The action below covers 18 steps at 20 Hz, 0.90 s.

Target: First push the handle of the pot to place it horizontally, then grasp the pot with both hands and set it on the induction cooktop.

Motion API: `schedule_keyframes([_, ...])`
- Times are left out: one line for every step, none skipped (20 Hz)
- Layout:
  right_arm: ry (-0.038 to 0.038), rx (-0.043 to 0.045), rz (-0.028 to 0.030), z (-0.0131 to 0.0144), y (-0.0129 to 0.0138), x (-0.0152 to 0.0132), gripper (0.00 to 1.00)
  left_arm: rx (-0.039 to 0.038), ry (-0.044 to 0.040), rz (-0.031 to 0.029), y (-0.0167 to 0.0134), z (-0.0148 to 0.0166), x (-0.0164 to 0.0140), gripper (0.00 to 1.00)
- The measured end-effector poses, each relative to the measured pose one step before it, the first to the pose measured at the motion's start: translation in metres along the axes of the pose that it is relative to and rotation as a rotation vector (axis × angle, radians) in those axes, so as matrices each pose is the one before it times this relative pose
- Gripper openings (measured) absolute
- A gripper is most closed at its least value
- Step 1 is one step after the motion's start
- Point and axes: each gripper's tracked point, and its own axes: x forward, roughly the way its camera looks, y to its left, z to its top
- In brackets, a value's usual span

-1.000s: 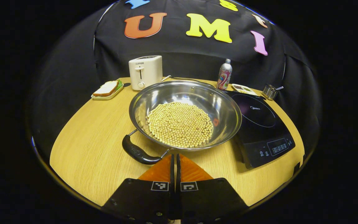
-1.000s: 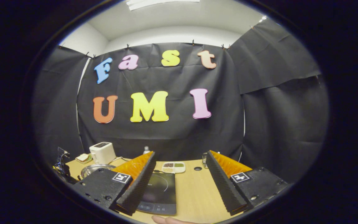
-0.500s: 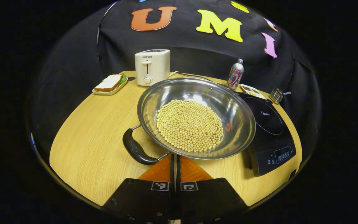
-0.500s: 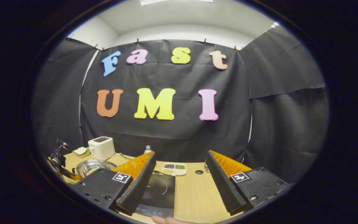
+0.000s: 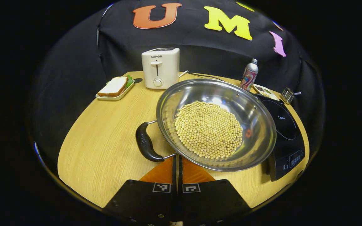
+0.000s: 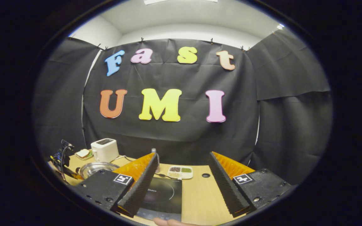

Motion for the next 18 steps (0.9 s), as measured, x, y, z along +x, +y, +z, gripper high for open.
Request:
schedule_keyframes([0.00152, 0.00370, 0.00051, -0.00038, 0.00314, 0.00033, 0.99, -0.00350, -0.00141, 0.00225, 0.00440, 0.00281, 0.00262, 0.10])
schedule_keyframes([-0.00070, 0.00172, 0.00850, 0.00124, 0.00480, 0.00103, 0.99, -0.00704, 0.00123, 0.00349, 0.00340, 0.00141, 0.00258, 0.00])
schedule_keyframes([0.00001, -0.00101, 0.00823, 0.00179, 0.00545, 0.00094, 0.99, -0.00705, 0.00086, 0.00407, 0.00436, 0.00217, 0.00366, 0.00])
schedule_keyframes([0.00065, -0.00023, 0.00383, 0.00004, 0.00285, 0.00202, 0.99, -0.00795, -0.00092, 0.00619, 0.00538, 0.00256, 0.00246, 0.00])
schedule_keyframes([0.00062, 0.00071, 0.00291, 0.00017, 0.00220, 0.00202, 0.99, -0.00939, -0.00041, 0.00175, 0.00363, 0.00333, 0.00241, 0.00])
schedule_keyframes([0.00147, 0.00152, 0.00523, 0.00124, 0.00388, 0.00112, 0.99, -0.00345, 0.00091, -0.00276, 0.00205, 0.00334, 0.00195, 0.10])
schedule_keyframes([0.00255, 0.00035, 0.00628, -0.00038, 0.00334, 0.00130, 0.99, -0.00165, 0.00004, -0.00094, 0.00159, 0.00233, 0.00207, 0.00])
schedule_keyframes([0.00077, -0.00052, 0.00352, 0.00089, 0.00257, 0.00166, 0.99, 0.00171, 0.00355, 0.00045, 0.00208, 0.00227, 0.00276, 0.00])
schedule_keyframes([0.00022, -0.00283, 0.00042, 0.00109, 0.00155, 0.00158, 0.99, 0.00169, 0.00193, 0.00232, 0.00260, 0.00316, 0.00299, 0.00])
schedule_keyframes([-0.00126, -0.00297, 0.00095, 0.00092, 0.00173, 0.00173, 0.99, 0.00395, 0.00150, 0.00747, 0.00298, 0.00262, 0.00330, 0.10])
schedule_keyframes([0.00062, -0.00330, 0.00225, -0.00007, 0.00234, 0.00091, 0.99, 0.00495, 0.00226, 0.00742, 0.00208, 0.00292, 0.00247, 0.00])
schedule_keyframes([0.00218, -0.00198, 0.00120, -0.00017, 0.00126, 0.00040, 0.99, 0.00367, 0.00062, 0.00676, 0.00185, 0.00437, 0.00193, 0.00])
schedule_keyframes([0.00068, 0.00014, 0.00047, 0.00032, 0.00172, 0.00033, 0.99, 0.00258, 0.00044, 0.00561, 0.00208, 0.00489, 0.00277, 0.00])
schedule_keyframes([0.00118, 0.00076, -0.00032, 0.00022, 0.00100, 0.00075, 0.99, 0.00379, -0.00030, 0.00554, 0.00175, 0.00280, 0.00308, 0.00])
schedule_keyframes([0.00261, 0.00138, -0.00031, -0.00072, 0.00120, 0.00075, 0.99, 0.00572, -0.00033, 0.00552, 0.00062, 0.00306, 0.00338, 0.00])
schedule_keyframes([0.00339, 0.00173, 0.00023, -0.00021, 0.00127, 0.00135, 0.99, 0.00853, 0.00010, 0.00479, 0.00169, 0.00287, 0.00301, 0.00])
schedule_keyframes([0.00216, 0.00124, -0.00171, -0.00069, 0.00147, 0.00071, 0.99, 0.00543, 0.00112, 0.00457, 0.00116, 0.00235, 0.00216, 0.00])
schedule_keyframes([0.00200, -0.00120, -0.00133, 0.00079, 0.00184, 0.00093, 0.99, 0.00188, 0.00128, 0.00183, 0.00074, 0.00271, 0.00231, 0.00])
